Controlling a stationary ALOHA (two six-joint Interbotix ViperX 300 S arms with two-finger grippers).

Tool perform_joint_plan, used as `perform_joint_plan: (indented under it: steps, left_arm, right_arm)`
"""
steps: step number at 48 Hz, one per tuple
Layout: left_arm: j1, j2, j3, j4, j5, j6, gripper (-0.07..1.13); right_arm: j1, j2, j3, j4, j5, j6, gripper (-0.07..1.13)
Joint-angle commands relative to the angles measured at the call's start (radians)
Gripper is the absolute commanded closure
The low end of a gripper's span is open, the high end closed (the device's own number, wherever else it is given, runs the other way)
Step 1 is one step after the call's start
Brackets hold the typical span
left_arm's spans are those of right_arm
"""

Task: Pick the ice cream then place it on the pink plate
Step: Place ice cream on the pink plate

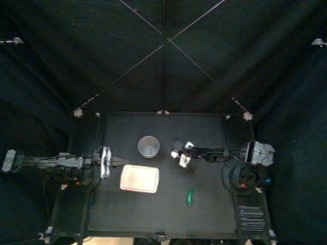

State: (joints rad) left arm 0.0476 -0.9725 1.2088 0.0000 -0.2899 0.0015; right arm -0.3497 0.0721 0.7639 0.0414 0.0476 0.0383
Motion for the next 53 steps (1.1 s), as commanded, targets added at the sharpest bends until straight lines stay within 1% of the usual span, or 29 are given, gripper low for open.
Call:
perform_joint_plan:
  steps: [1,3,5,23,30,35,42,50,53]
  left_arm:
    - [-0.002,0.003,-0.012,0.003,-0.005,0.0,1.09]
    - [-0.002,0.003,-0.012,0.003,-0.005,0.0,1.09]
    - [-0.002,0.003,-0.012,0.003,-0.005,0.0,1.09]
    - [0.0,0.003,-0.011,0.003,-0.005,0.0,1.09]
    - [-0.002,0.003,-0.009,0.003,-0.005,0.002,1.09]
    - [-0.002,0.003,-0.009,0.003,-0.005,0.0,1.09]
    - [0.0,-0.002,-0.009,0.003,-0.005,0.0,1.09]
    - [0.0,-0.012,-0.005,0.003,-0.005,0.0,1.09]
    - [-0.002,-0.017,-0.002,0.003,-0.005,0.0,1.09]
  right_arm:
    - [0.003,-0.018,-0.018,0.003,-0.003,0.003,0.49]
    - [0.005,-0.02,-0.02,0.006,-0.003,0.003,0.55]
    - [0.014,-0.025,-0.02,0.009,-0.003,0.003,0.58]
    - [0.124,-0.129,-0.094,0.035,0.005,0.003,0.57]
    - [0.224,-0.135,-0.164,0.038,0.008,0.003,0.57]
    - [0.287,-0.109,-0.229,0.038,0.005,0.002,0.57]
    - [0.337,-0.023,-0.345,0.025,-0.002,-0.002,0.57]
    - [0.365,0.094,-0.466,-0.009,0.008,-0.003,0.57]
    - [0.367,0.14,-0.509,-0.029,0.026,-0.002,0.54]
